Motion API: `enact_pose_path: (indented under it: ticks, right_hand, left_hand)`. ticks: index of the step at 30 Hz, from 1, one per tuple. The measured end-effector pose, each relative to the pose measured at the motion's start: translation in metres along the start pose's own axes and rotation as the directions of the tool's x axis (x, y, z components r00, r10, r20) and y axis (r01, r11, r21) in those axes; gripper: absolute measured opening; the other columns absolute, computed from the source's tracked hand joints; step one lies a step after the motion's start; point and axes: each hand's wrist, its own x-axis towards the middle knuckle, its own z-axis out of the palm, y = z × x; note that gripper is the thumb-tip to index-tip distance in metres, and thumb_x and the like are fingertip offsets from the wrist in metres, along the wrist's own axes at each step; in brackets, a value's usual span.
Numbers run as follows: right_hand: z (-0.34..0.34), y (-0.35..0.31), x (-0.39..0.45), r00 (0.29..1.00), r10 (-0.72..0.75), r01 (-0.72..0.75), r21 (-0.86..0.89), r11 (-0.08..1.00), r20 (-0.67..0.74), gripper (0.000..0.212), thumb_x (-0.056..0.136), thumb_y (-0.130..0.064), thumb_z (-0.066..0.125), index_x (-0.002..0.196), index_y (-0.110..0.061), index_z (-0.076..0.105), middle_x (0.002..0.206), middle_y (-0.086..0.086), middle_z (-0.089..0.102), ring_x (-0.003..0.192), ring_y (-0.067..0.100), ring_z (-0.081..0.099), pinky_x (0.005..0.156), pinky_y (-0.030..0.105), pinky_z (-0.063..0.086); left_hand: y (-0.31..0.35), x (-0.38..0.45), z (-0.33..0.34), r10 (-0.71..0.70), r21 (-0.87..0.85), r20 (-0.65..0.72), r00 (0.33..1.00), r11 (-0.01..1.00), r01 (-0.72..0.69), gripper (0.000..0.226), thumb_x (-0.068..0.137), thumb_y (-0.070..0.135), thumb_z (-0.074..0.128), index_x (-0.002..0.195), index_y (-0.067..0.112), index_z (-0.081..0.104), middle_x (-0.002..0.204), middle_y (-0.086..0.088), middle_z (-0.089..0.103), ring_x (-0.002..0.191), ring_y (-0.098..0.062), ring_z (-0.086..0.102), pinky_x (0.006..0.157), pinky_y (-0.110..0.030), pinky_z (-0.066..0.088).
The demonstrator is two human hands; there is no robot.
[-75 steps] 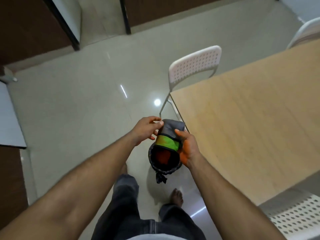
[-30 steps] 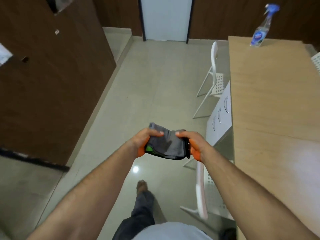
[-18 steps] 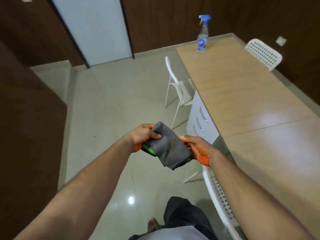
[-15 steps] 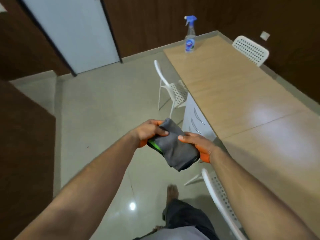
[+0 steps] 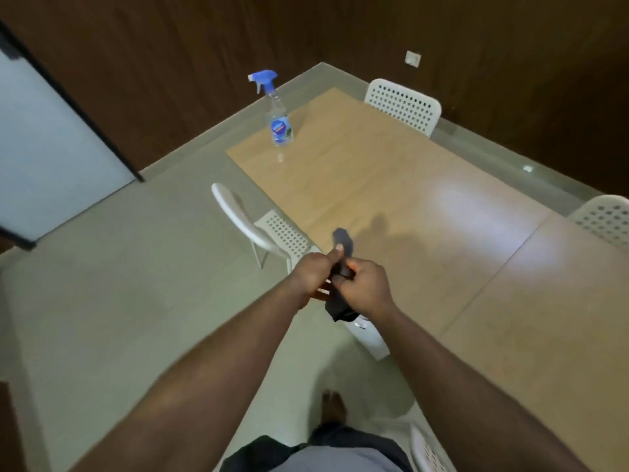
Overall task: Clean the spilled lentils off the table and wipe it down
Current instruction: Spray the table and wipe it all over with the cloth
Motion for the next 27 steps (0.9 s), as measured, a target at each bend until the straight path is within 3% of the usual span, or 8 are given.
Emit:
enact_pose_path:
  ticks: [3, 6, 8, 11, 14, 20, 23, 27]
  right_hand:
    - [0.002, -0.012, 0.035, 0.996, 0.01, -0.025, 0.168, 0.985, 0.089, 0.01, 0.077, -0.028, 0.077, 0.082, -0.019, 0.076, 0.072, -0.004, 0.074, 0.071, 0.016, 0.072, 0.069, 0.034, 0.057]
    - [-0.001, -0.001, 0.069, 0.961, 0.276, -0.232, 0.515, 0.825, -0.009, 0.01, 0.086, -0.016, 0.079, 0.095, -0.021, 0.083, 0.081, 0.001, 0.079, 0.074, 0.019, 0.075, 0.073, 0.043, 0.061]
    - [-0.002, 0.01, 0.097, 0.891, 0.443, -0.302, 0.594, 0.746, -0.103, 0.023, 0.084, -0.023, 0.081, 0.106, -0.021, 0.079, 0.094, 0.002, 0.079, 0.083, 0.02, 0.074, 0.073, 0.04, 0.061]
    - [-0.001, 0.022, 0.138, 0.779, 0.598, -0.542, 0.682, 0.492, 0.188, 0.046, 0.085, -0.041, 0.081, 0.121, -0.016, 0.071, 0.113, 0.009, 0.076, 0.103, 0.03, 0.073, 0.082, 0.042, 0.06]
    - [0.009, 0.026, 0.17, 0.743, 0.531, -0.617, 0.724, 0.307, 0.408, 0.045, 0.089, -0.038, 0.076, 0.127, -0.015, 0.071, 0.121, 0.015, 0.076, 0.113, 0.037, 0.071, 0.096, 0.051, 0.058]
    - [0.037, 0.027, 0.232, 0.695, 0.715, -0.412, 0.857, 0.31, 0.075, 0.03, 0.086, 0.004, 0.075, 0.112, -0.013, 0.074, 0.107, 0.01, 0.078, 0.097, 0.03, 0.072, 0.071, 0.037, 0.058]
    - [0.045, 0.045, 0.25, 0.63, 0.775, -0.355, 0.87, 0.343, -0.049, 0.027, 0.087, 0.004, 0.075, 0.105, -0.017, 0.075, 0.103, 0.007, 0.079, 0.098, 0.03, 0.073, 0.075, 0.038, 0.058]
    - [0.054, 0.064, 0.261, 0.586, 0.789, -0.369, 0.807, 0.461, -0.182, 0.028, 0.087, 0.001, 0.078, 0.105, -0.02, 0.076, 0.103, 0.003, 0.08, 0.103, 0.031, 0.075, 0.088, 0.049, 0.063]
  left_hand:
    - [0.022, 0.048, -0.008, -0.038, -0.199, 0.005, 0.999, 0.979, 0.038, 0.034, 0.104, 0.039, 0.063, 0.112, 0.007, 0.071, 0.099, -0.012, 0.076, 0.088, -0.028, 0.074, 0.074, -0.036, 0.059]
    - [0.032, 0.086, -0.026, -0.031, -0.25, 0.077, 0.997, 0.967, 0.05, 0.017, 0.104, 0.016, 0.063, 0.115, 0.004, 0.07, 0.106, -0.017, 0.077, 0.091, -0.03, 0.074, 0.081, -0.04, 0.059]
    - [0.043, 0.11, -0.039, -0.007, -0.201, 0.178, 0.984, 0.979, 0.044, 0.022, 0.101, 0.006, 0.062, 0.122, 0.007, 0.069, 0.11, -0.015, 0.079, 0.097, -0.031, 0.075, 0.086, -0.043, 0.061]
    - [0.061, 0.147, -0.055, -0.03, -0.161, 0.376, 0.926, 0.982, 0.097, 0.033, 0.096, -0.001, 0.061, 0.127, 0.008, 0.068, 0.115, -0.019, 0.077, 0.104, -0.037, 0.073, 0.094, -0.05, 0.058]
    - [0.074, 0.187, -0.065, -0.112, -0.026, 0.457, 0.882, 0.99, 0.14, 0.03, 0.095, 0.002, 0.063, 0.123, 0.01, 0.07, 0.114, -0.019, 0.077, 0.107, -0.038, 0.072, 0.1, -0.052, 0.056]
    - [0.081, 0.269, -0.091, -0.168, 0.281, 0.468, 0.867, 0.959, 0.035, 0.035, 0.088, 0.005, 0.075, 0.123, 0.008, 0.068, 0.116, -0.014, 0.076, 0.107, -0.032, 0.072, 0.1, -0.053, 0.058]
    - [0.077, 0.289, -0.097, -0.197, 0.41, 0.493, 0.847, 0.911, -0.027, 0.039, 0.094, 0.0, 0.069, 0.129, 0.013, 0.056, 0.124, -0.011, 0.068, 0.109, -0.035, 0.069, 0.079, -0.054, 0.063]
    - [0.066, 0.302, -0.095, -0.124, 0.479, 0.491, 0.862, 0.865, -0.149, 0.048, 0.093, -0.002, 0.063, 0.133, 0.022, 0.052, 0.119, -0.004, 0.066, 0.1, -0.034, 0.071, 0.069, -0.054, 0.065]
